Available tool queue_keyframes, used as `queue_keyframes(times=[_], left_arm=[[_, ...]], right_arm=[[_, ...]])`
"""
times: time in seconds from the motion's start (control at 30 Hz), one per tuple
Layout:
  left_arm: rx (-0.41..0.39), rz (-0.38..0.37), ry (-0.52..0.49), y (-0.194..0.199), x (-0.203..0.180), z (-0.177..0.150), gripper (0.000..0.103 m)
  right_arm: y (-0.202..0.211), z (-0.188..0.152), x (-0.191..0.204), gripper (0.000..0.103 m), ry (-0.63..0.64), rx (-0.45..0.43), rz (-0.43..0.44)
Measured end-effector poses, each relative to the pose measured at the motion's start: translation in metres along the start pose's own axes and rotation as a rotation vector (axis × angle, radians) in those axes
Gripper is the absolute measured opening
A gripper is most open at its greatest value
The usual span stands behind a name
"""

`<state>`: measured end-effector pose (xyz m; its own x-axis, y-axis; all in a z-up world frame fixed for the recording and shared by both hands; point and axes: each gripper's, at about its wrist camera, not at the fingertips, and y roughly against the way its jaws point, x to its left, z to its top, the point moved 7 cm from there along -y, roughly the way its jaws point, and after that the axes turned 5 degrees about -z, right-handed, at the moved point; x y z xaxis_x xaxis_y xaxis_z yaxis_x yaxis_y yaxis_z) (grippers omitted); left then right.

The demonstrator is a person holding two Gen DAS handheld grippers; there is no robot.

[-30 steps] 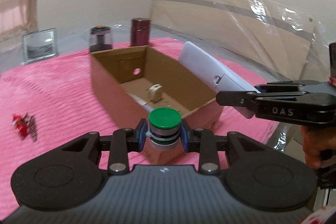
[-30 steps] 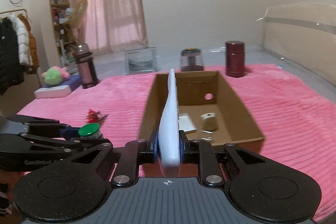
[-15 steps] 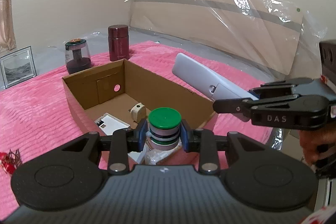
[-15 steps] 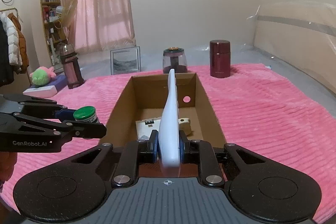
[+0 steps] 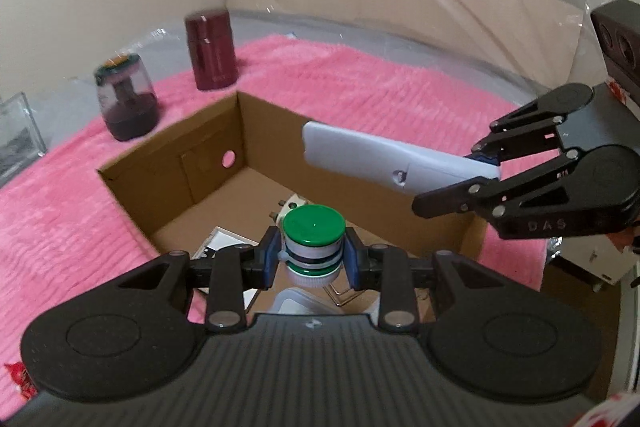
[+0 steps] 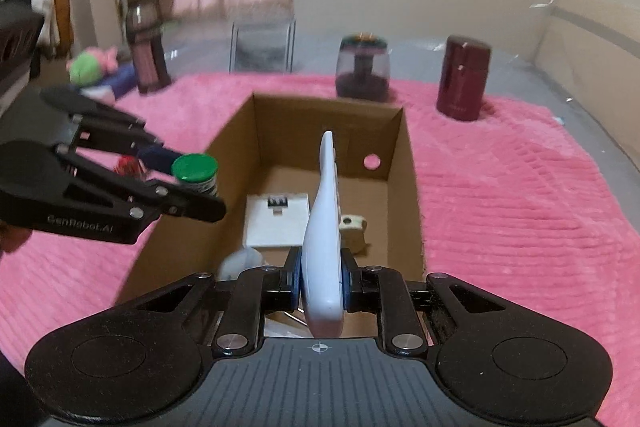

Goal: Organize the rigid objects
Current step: 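Lower both held items into the box and open both grippers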

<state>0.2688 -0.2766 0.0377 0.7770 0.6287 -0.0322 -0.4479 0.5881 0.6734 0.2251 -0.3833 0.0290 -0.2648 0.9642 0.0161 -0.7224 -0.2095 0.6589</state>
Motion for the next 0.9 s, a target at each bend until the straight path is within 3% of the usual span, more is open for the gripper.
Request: queue_keyframes(times=[0.33, 0.9], left_arm=[[0.170, -0.014, -0.023, -0.069, 0.025, -0.005, 0.027], [0.299, -0.027, -0.002, -0.116, 0.045, -0.014, 0.028]], right_arm=[[-0.055, -0.010, -0.004, 0.015, 0.051, 0.148, 0.025], [-0.085, -0.018, -0.014, 0.015, 0.087, 0.238, 0.024]])
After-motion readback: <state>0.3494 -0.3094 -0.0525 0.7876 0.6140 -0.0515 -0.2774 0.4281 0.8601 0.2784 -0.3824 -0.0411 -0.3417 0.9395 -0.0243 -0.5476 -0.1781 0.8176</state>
